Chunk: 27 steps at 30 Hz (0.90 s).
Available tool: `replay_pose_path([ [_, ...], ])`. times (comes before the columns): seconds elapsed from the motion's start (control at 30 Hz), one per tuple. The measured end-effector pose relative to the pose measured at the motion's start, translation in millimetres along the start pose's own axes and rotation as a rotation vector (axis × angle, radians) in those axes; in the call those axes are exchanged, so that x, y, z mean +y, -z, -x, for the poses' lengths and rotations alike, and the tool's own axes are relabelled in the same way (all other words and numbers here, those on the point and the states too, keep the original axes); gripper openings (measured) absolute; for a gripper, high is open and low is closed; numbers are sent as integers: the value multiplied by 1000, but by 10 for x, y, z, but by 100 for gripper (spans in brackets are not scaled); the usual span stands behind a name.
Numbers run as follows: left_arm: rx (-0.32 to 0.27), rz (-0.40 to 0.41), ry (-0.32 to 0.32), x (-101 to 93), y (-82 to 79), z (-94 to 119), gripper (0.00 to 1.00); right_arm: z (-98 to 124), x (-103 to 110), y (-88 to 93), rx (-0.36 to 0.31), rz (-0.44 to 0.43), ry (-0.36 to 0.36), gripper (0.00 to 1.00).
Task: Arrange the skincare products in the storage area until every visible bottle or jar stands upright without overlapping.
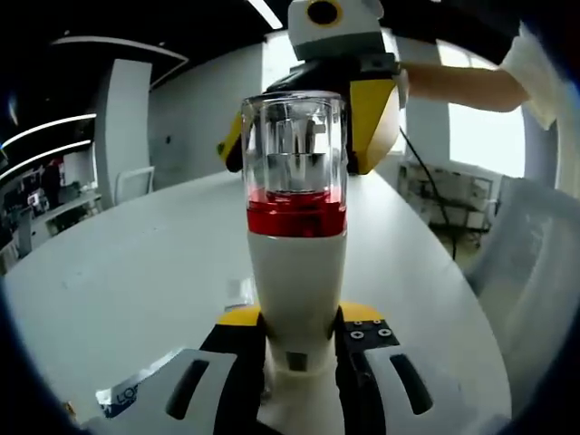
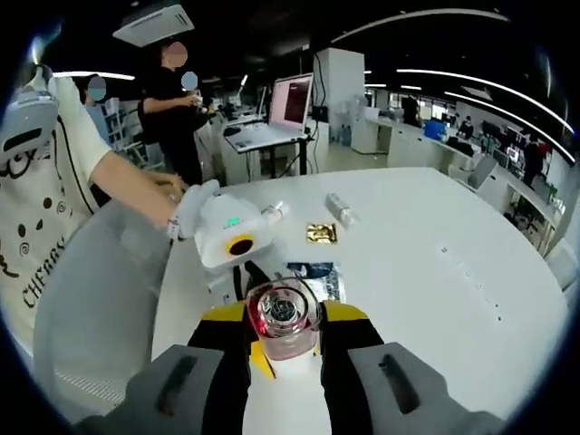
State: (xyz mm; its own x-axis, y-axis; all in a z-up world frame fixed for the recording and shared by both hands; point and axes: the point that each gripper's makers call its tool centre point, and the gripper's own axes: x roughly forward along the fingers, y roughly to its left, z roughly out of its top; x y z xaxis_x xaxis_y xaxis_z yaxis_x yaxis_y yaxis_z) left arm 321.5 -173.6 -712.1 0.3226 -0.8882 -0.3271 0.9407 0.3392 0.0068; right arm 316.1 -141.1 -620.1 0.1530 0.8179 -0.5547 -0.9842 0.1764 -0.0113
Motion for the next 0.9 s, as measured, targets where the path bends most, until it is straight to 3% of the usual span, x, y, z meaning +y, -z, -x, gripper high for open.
replay_pose_path([
  [0.43,22,-62,-18,3,-40,-25,31,5,2,3,-1,-6,0,30],
  [0.53,5,-50,-12,0,-86,-30,38,-6,1,45,27,5,7,31],
  [0.67,30,-55,-11,37,-61,-24,36,-8,19,85,43,1,4,34],
  [0.9,52,-61,-7,19,-94,58,43,35,13,125,53,-10,24,44],
])
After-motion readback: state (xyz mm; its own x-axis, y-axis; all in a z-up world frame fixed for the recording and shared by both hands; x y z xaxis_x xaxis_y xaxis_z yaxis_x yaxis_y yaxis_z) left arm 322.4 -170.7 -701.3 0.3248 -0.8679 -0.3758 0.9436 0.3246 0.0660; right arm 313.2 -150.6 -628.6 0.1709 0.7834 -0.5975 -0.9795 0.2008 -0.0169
